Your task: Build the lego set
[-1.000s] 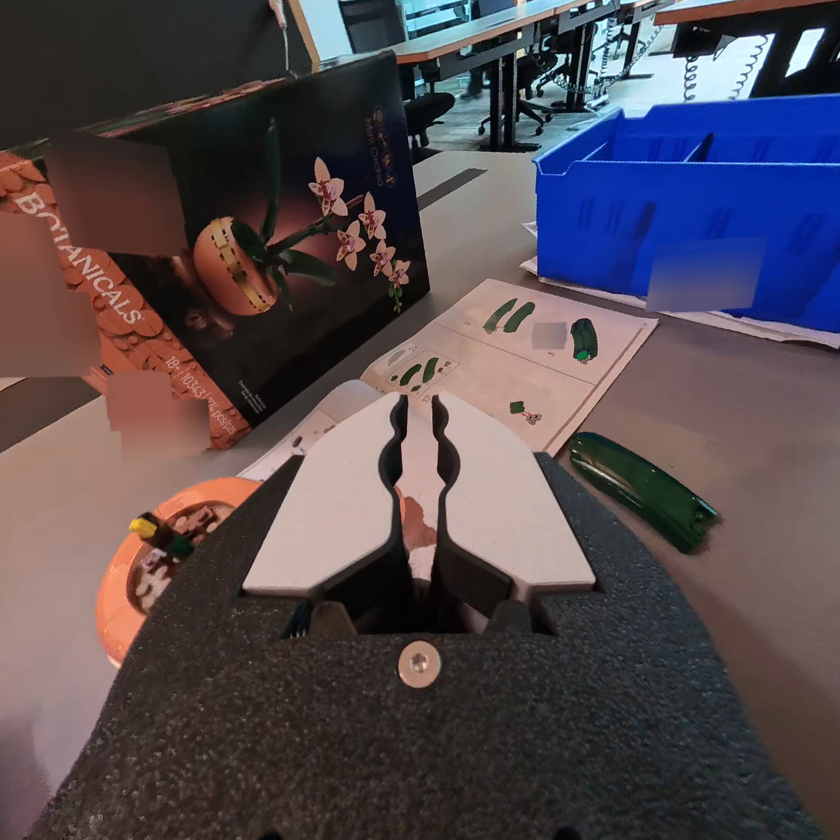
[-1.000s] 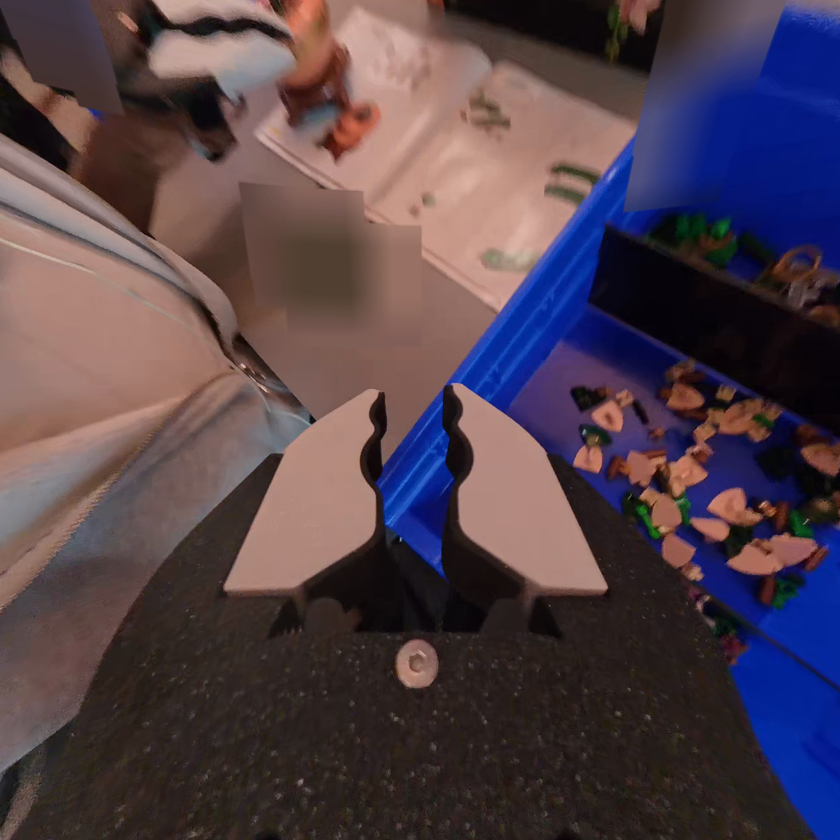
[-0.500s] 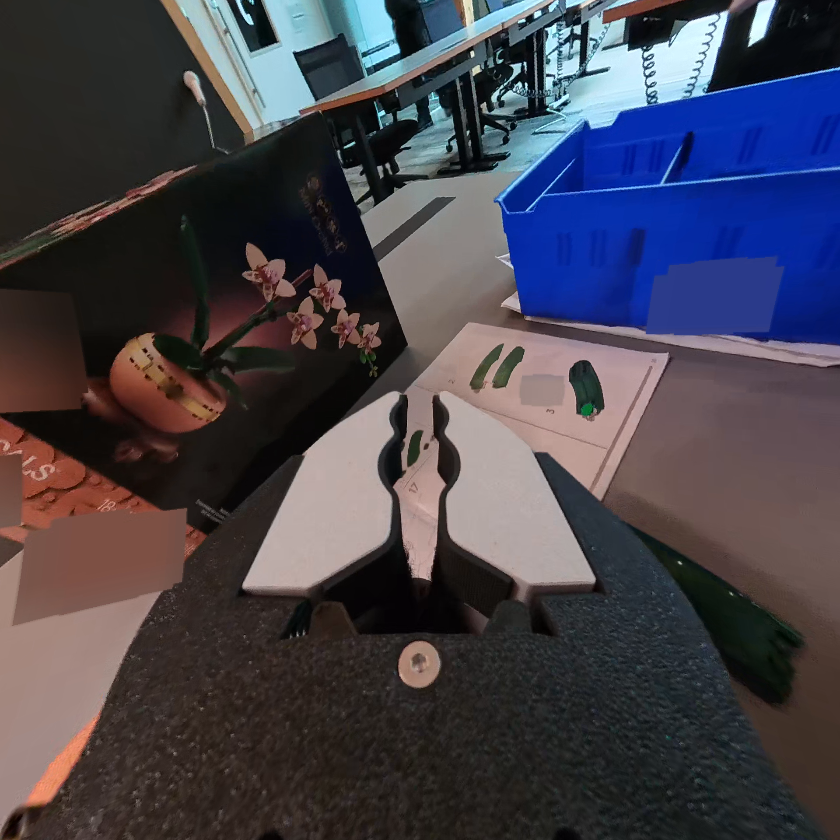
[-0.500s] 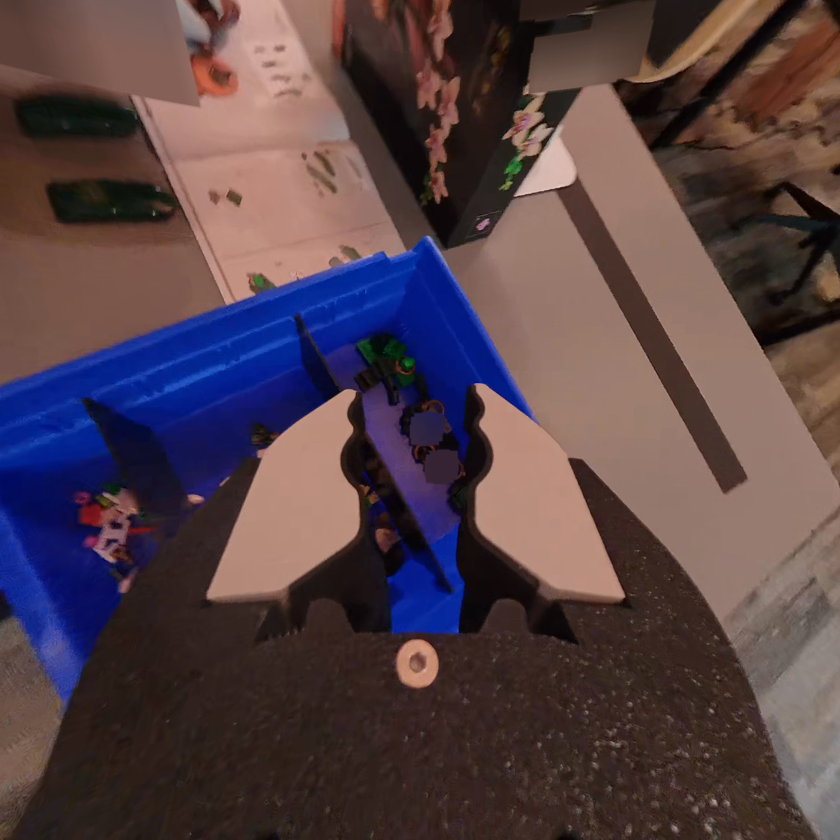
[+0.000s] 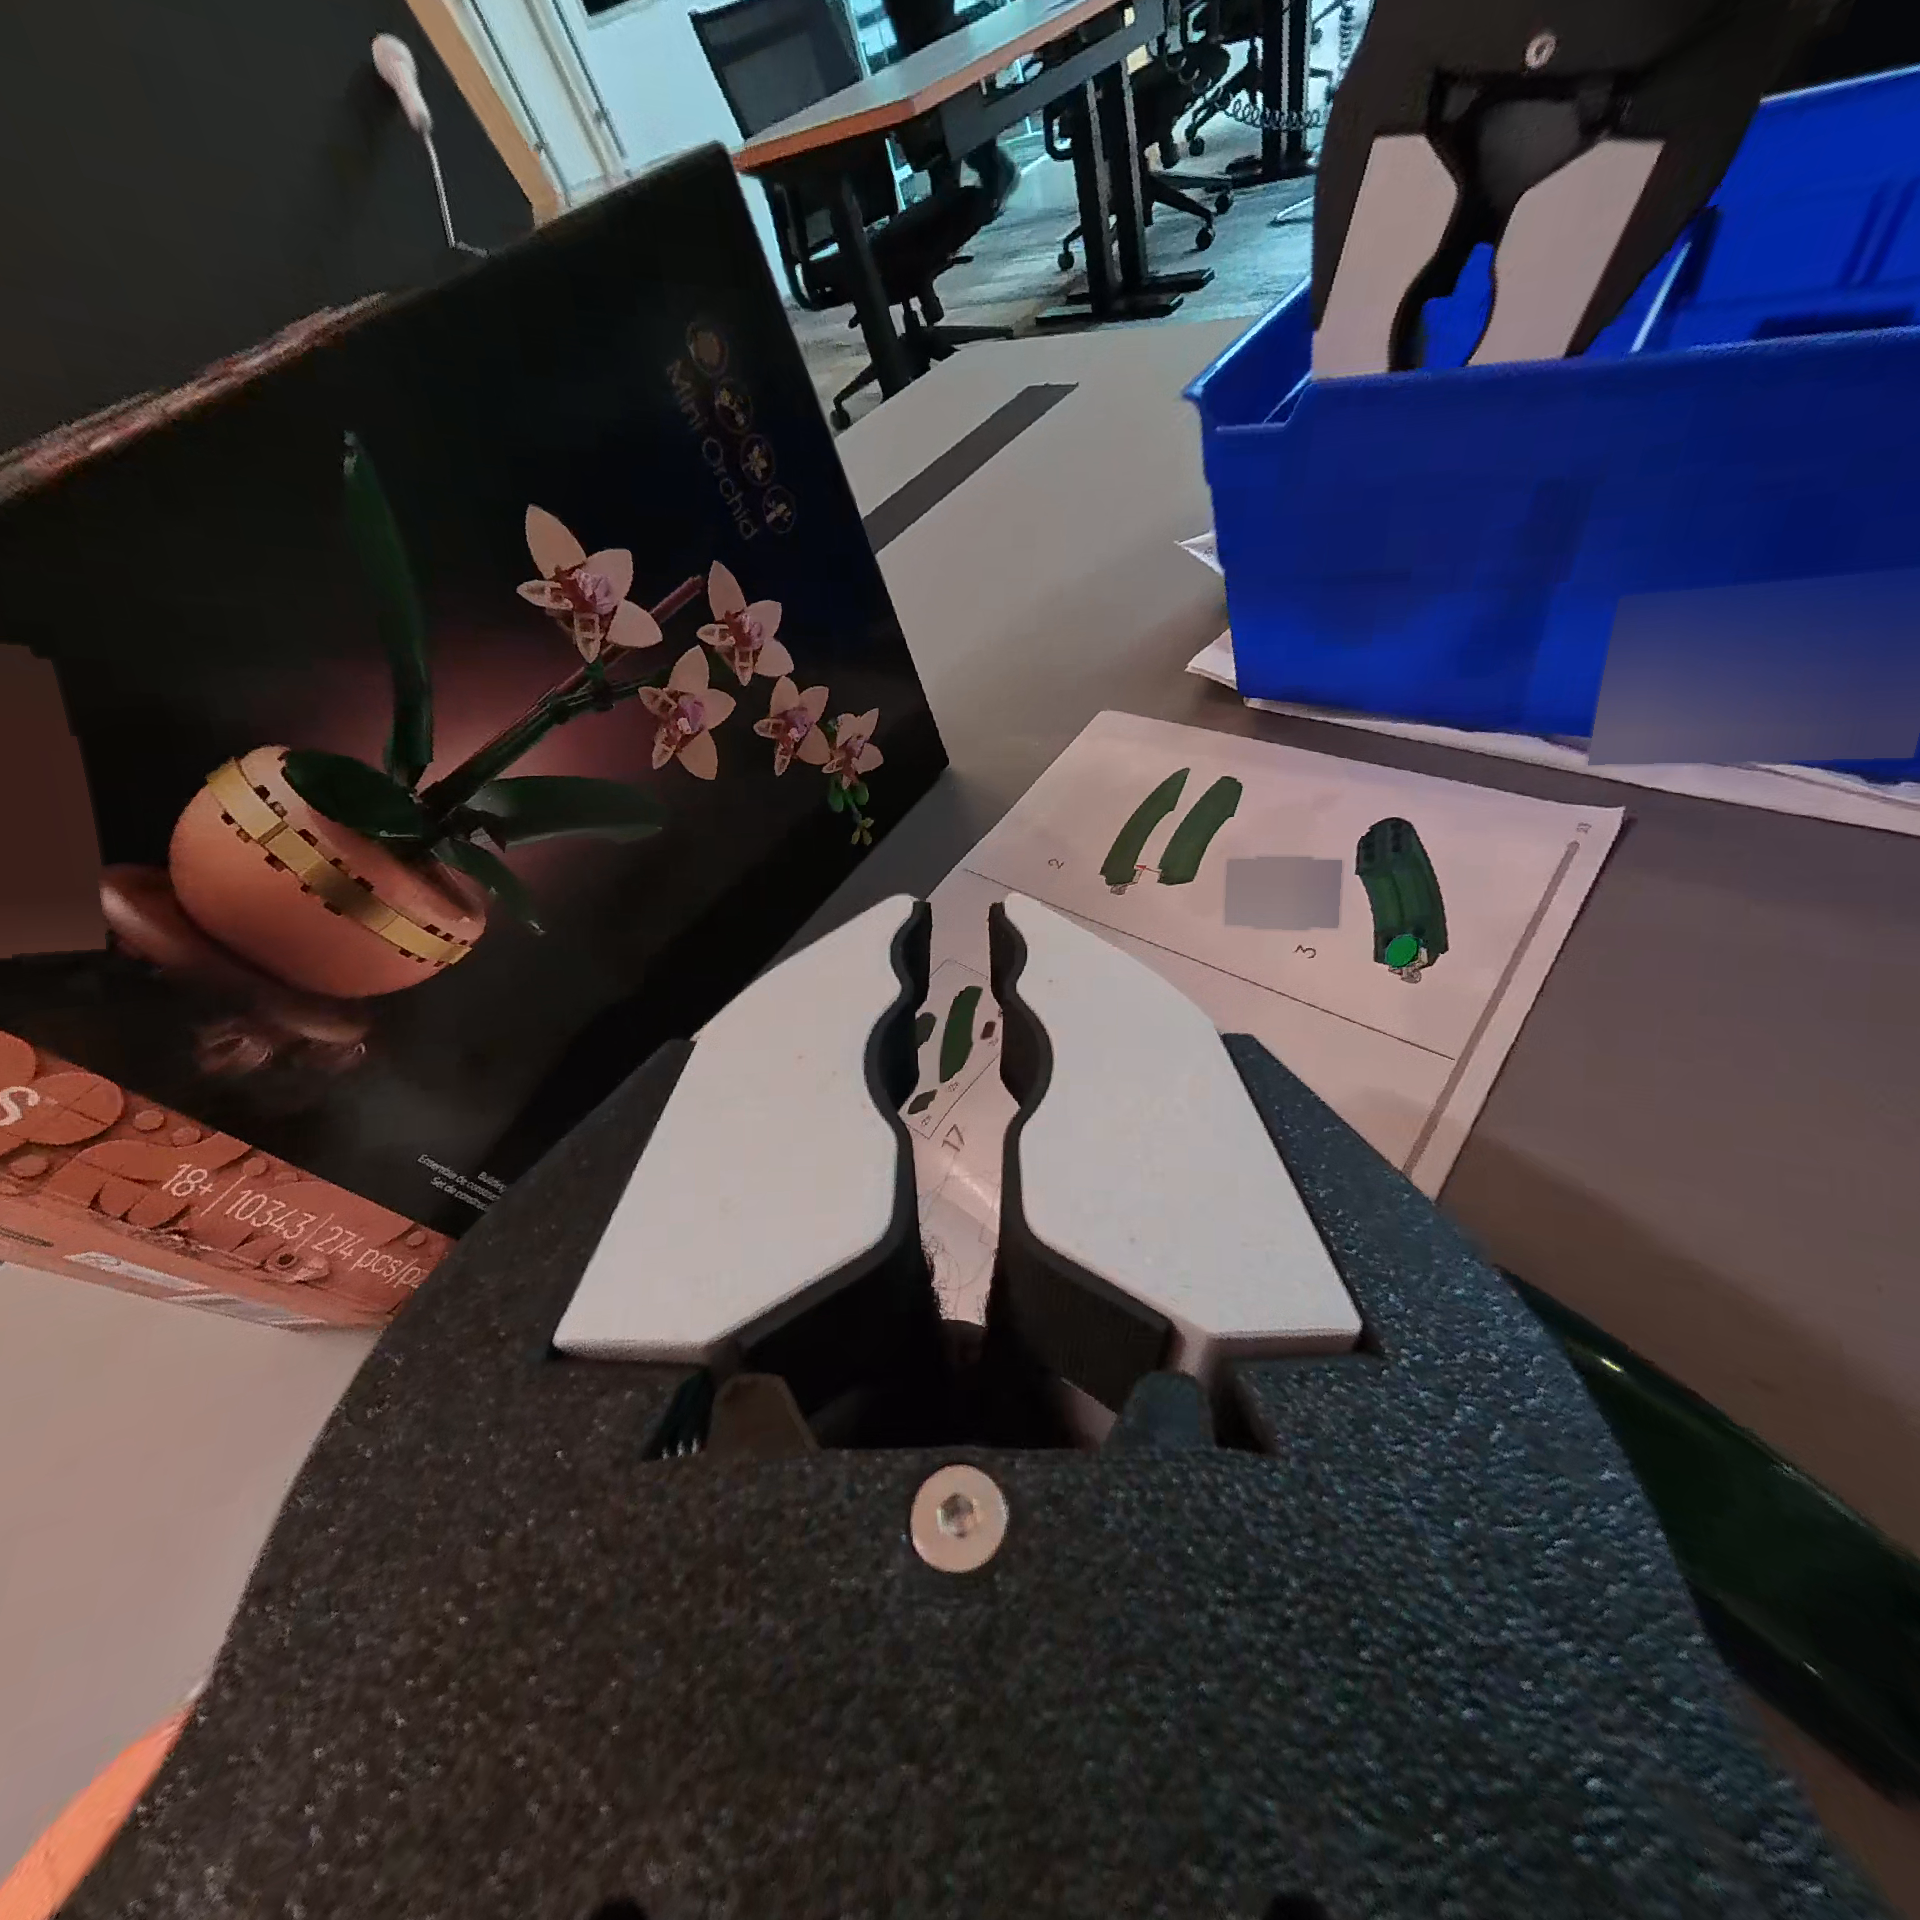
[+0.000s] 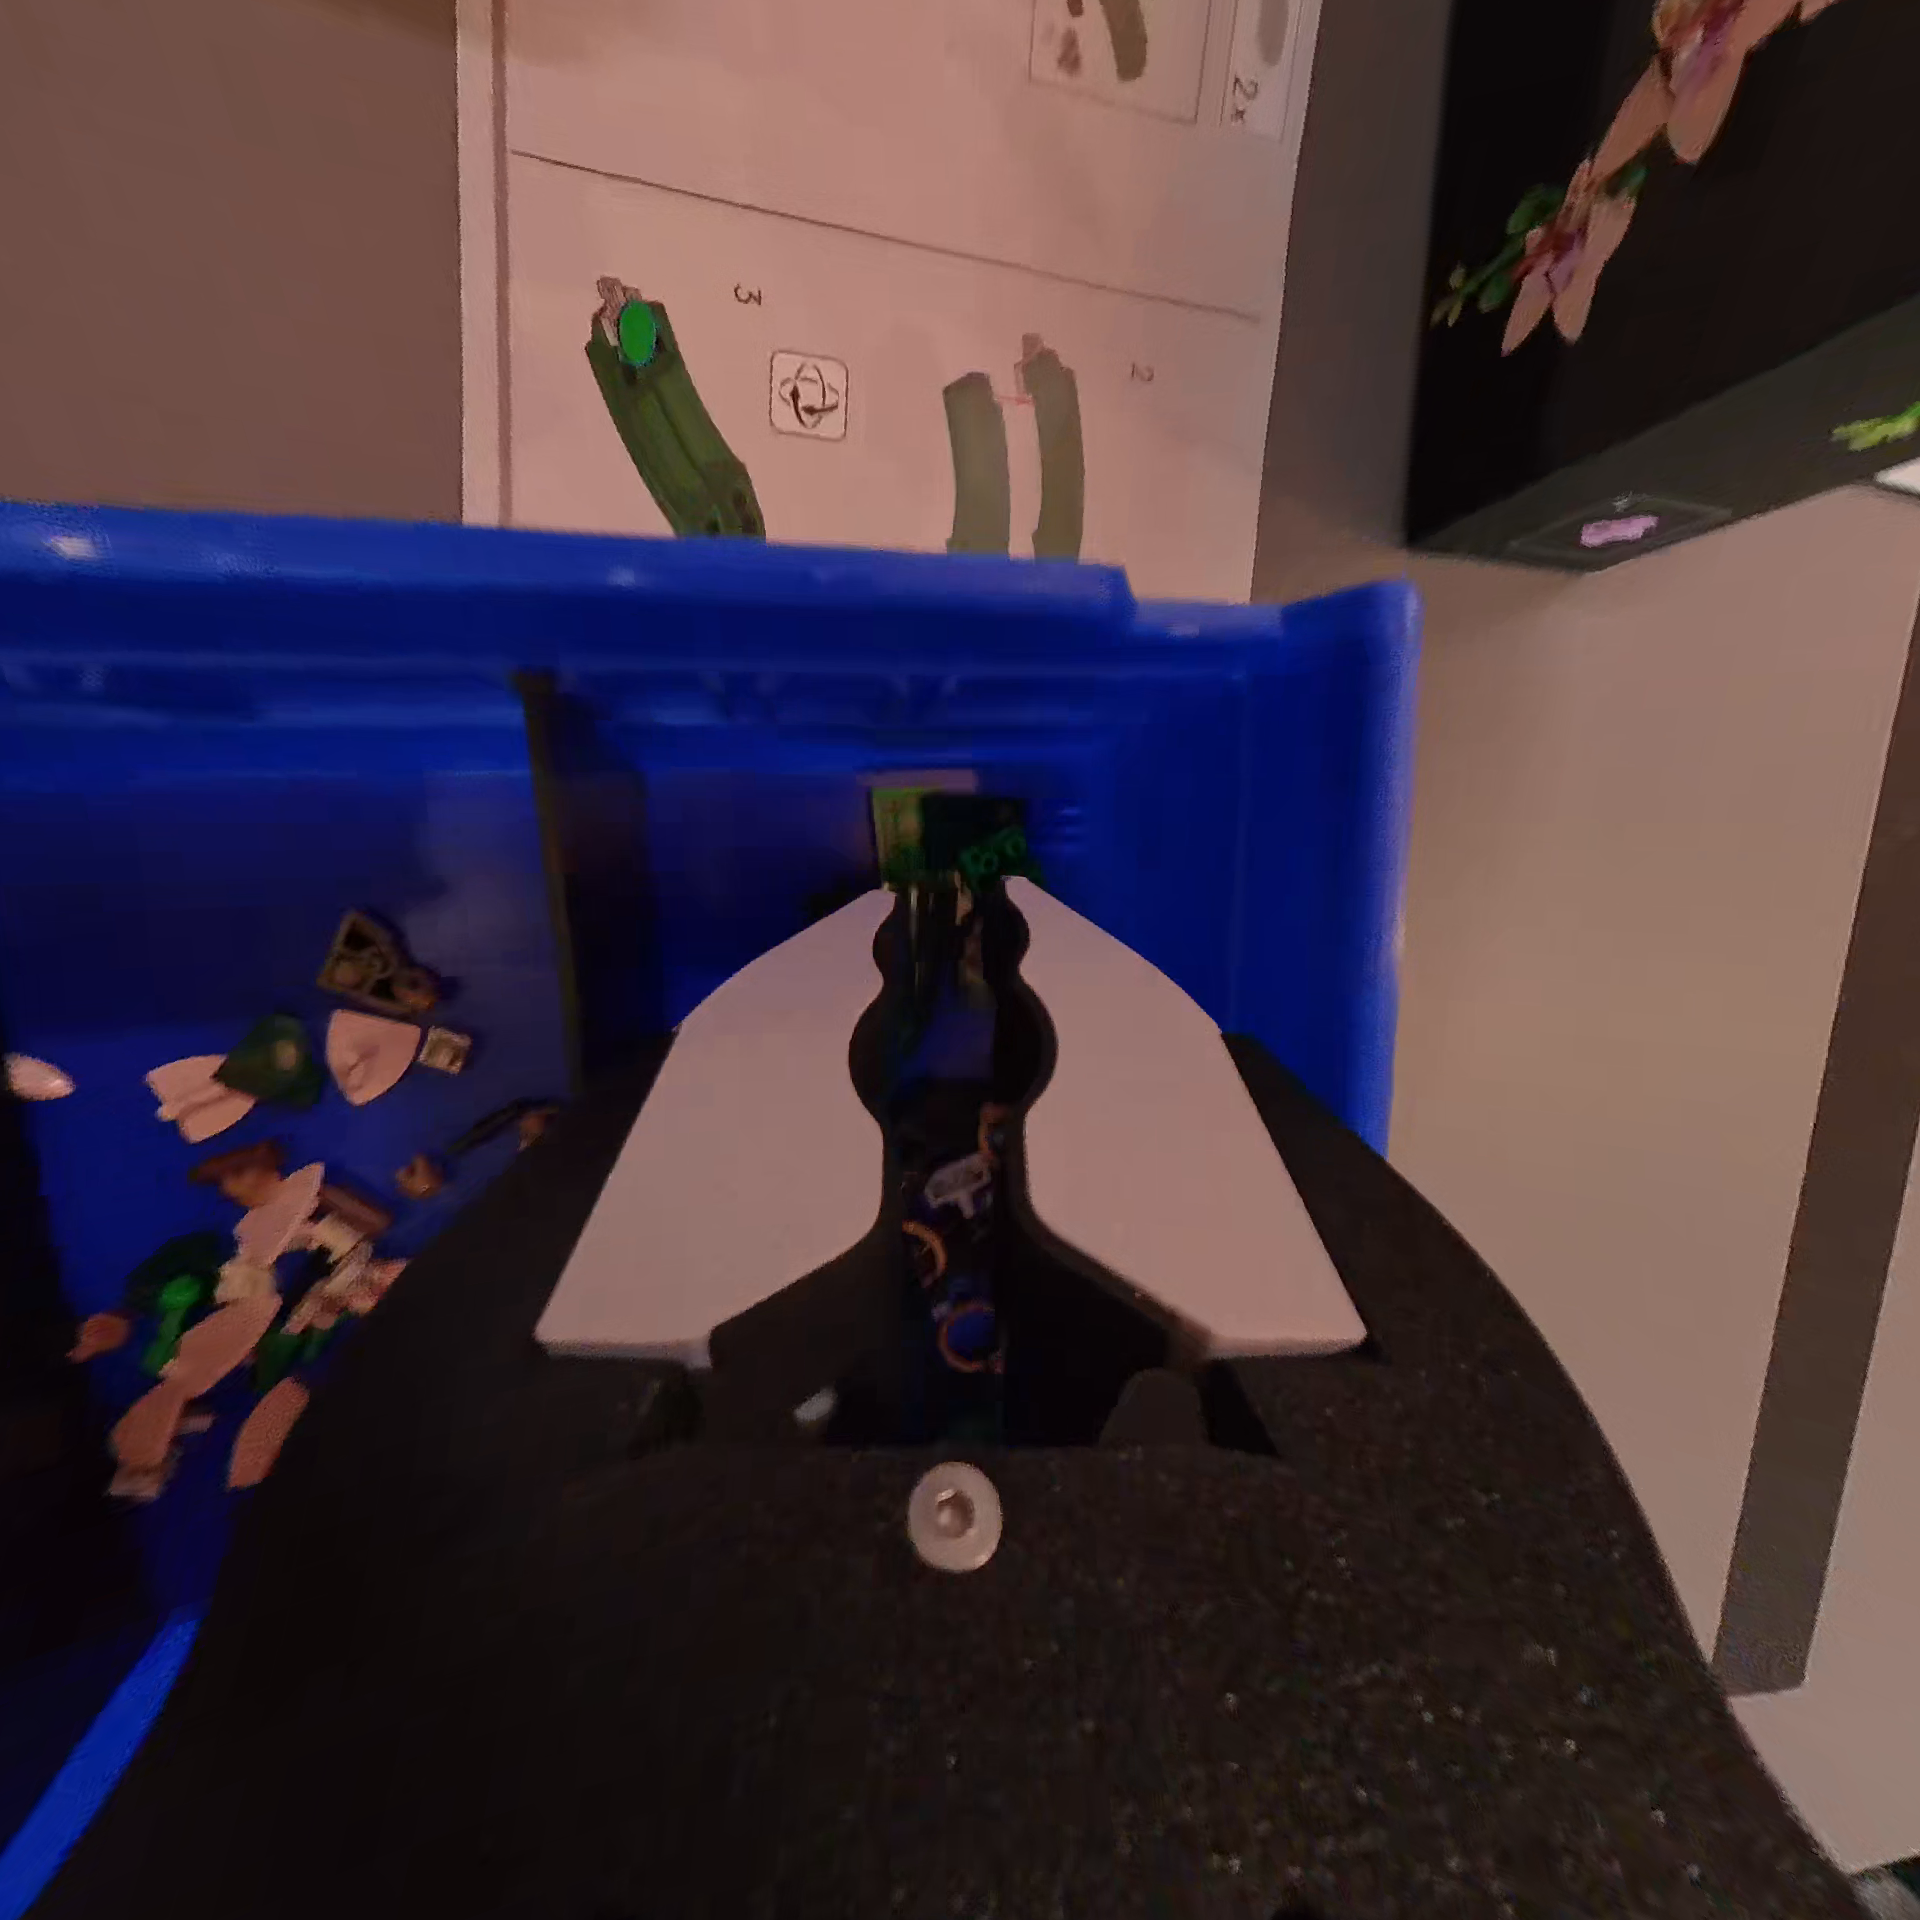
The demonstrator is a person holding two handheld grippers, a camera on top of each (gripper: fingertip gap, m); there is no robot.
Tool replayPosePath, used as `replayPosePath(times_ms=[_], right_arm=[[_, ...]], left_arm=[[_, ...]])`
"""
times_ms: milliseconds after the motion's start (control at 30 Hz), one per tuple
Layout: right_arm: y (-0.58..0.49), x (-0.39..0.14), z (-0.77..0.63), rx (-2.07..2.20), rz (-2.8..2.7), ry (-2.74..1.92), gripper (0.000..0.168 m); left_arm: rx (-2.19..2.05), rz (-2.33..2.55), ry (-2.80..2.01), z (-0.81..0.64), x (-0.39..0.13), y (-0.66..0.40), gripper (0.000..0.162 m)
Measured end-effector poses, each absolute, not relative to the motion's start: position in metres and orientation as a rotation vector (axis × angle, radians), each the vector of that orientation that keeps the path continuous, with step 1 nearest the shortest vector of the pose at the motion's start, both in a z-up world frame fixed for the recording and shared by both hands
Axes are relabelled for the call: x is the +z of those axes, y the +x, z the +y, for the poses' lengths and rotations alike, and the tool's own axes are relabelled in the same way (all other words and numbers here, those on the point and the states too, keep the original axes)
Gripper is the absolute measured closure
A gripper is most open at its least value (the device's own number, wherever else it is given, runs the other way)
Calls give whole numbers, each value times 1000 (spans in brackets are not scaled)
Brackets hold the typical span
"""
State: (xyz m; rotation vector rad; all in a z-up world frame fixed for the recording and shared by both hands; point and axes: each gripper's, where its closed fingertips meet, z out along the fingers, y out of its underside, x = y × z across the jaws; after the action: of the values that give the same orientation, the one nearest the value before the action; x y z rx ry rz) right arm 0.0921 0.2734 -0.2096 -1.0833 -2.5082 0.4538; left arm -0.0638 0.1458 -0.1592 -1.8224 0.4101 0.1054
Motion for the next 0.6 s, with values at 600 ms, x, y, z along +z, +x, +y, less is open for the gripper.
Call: replayPosePath(times_ms=[600], right_arm=[[78,-240,279,279,-2528,-994,163]], left_arm=[[110,391,-1819,141,-162,-71,152]])
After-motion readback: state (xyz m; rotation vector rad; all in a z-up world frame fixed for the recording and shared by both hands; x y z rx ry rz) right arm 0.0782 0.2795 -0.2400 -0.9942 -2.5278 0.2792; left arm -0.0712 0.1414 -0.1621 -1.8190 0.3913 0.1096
